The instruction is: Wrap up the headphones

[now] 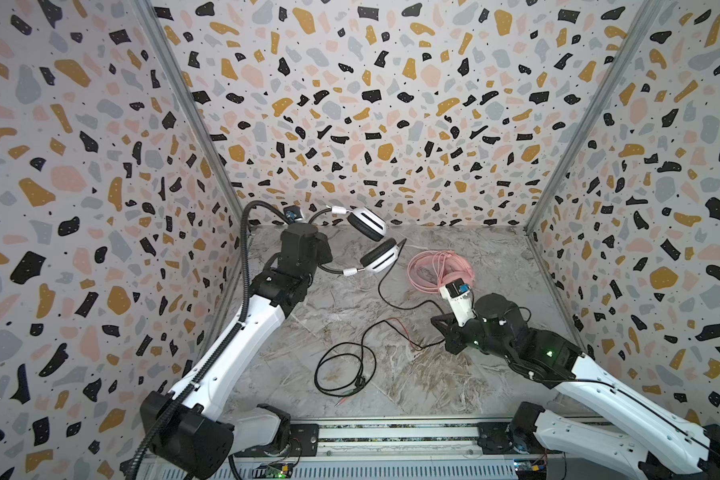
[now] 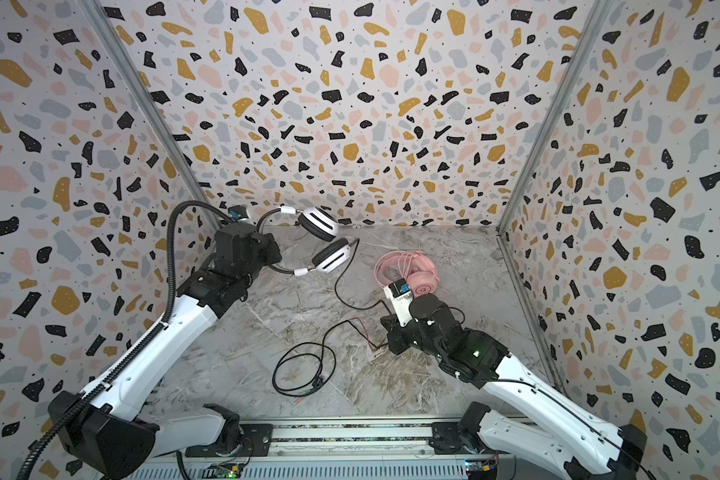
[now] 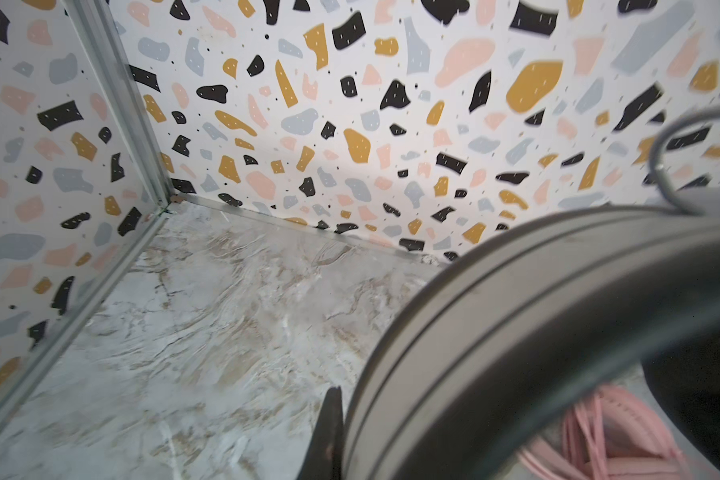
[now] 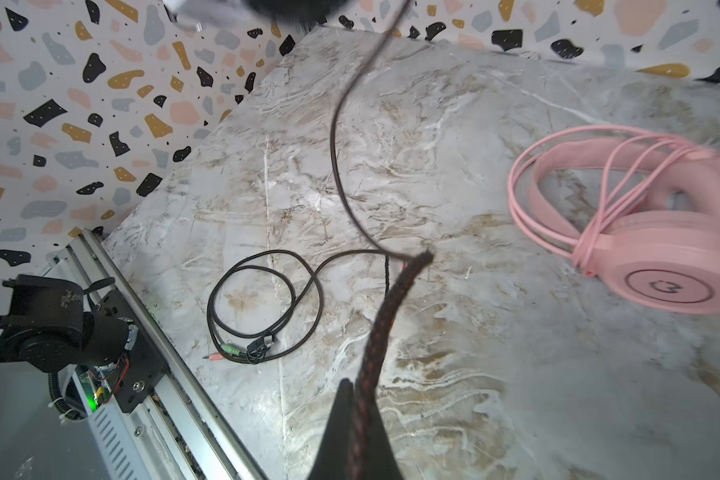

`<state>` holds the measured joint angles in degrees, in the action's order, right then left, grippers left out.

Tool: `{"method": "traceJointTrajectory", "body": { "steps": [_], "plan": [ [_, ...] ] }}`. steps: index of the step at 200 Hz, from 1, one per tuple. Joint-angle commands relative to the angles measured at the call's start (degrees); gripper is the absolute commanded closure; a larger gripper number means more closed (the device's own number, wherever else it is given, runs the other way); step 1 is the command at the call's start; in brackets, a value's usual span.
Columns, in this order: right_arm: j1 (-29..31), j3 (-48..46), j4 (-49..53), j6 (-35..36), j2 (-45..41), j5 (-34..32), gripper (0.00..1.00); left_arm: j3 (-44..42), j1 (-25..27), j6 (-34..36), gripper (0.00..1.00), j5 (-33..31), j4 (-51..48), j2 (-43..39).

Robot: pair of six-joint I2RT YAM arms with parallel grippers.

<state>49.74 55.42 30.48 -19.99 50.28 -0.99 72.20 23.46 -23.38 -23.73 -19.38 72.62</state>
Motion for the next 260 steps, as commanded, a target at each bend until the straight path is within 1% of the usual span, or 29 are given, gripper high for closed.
{"method": "traceJointTrajectory", "body": {
  "steps": [1, 19, 62, 82, 90, 104, 117, 133, 157, 175, 190, 200, 214, 240, 260],
  "plan": [
    [0.1, 5.9, 10.9, 2.2, -0.4, -2.0, 1.0, 2.2, 2.0, 7.1, 1.0, -11.3, 3.8, -0.6],
    [0.2, 9.3, 12.8, 3.5, 1.7, -0.8, 1.0, 2.6, 3.9, 10.0, 1.0, -13.3, 3.5, 0.7],
    [2.9, 16.7, 16.3, 7.9, 7.5, -1.5, 1.0, 4.0, 8.8, 16.0, 1.0, -12.9, 2.2, 4.0],
    [3.7, 19.9, 16.5, 9.1, 8.0, 0.1, 1.0, 3.8, 10.5, 18.4, 1.0, -12.1, 2.1, 4.5],
    [3.7, 21.1, 16.1, 9.7, 8.3, 1.7, 1.0, 3.7, 11.1, 19.3, 1.0, -10.9, 2.0, 4.6],
    [3.8, 23.7, 16.8, 10.8, 9.3, 4.8, 1.0, 3.6, 11.6, 20.3, 1.0, -6.2, 1.8, 5.0],
    [3.9, 26.0, 17.7, 11.6, 10.7, 7.4, 1.0, 4.2, 12.5, 20.3, 1.0, -4.8, 1.3, 5.7],
    [4.0, 26.3, 15.6, 12.0, 10.7, 10.7, 1.0, 5.0, 13.3, 19.5, 1.0, -2.7, 0.3, 6.5],
    [4.0, 26.3, 13.7, 12.1, 11.6, 14.2, 1.0, 5.3, 13.7, 17.1, 1.0, 3.9, 0.5, 7.1],
    [4.0, 25.4, 12.1, 12.1, 11.7, 15.1, 1.0, 6.2, 13.8, 15.7, 1.0, 8.8, 0.0, 7.7],
    [4.1, 25.4, 11.9, 12.2, 11.9, 14.6, 1.0, 6.7, 13.8, 14.2, 1.0, 9.0, 0.0, 7.6],
    [4.0, 25.3, 11.8, 12.2, 11.8, 14.5, 1.0, 7.3, 13.8, 13.1, 1.0, 7.5, -0.1, 7.3],
    [4.0, 24.3, 10.3, 11.8, 11.1, 14.9, 1.0, 7.8, 13.8, 11.9, 1.0, 7.5, 0.0, 6.8],
    [4.0, 23.3, 7.4, 11.2, 11.9, 16.3, 1.0, 6.7, 14.4, 9.1, 1.0, 11.8, 1.5, 5.7],
    [4.0, 21.9, 4.5, 11.0, 12.2, 15.0, 1.0, 6.1, 16.1, 9.4, 1.0, 12.4, 1.0, 6.2]
  ]
}}
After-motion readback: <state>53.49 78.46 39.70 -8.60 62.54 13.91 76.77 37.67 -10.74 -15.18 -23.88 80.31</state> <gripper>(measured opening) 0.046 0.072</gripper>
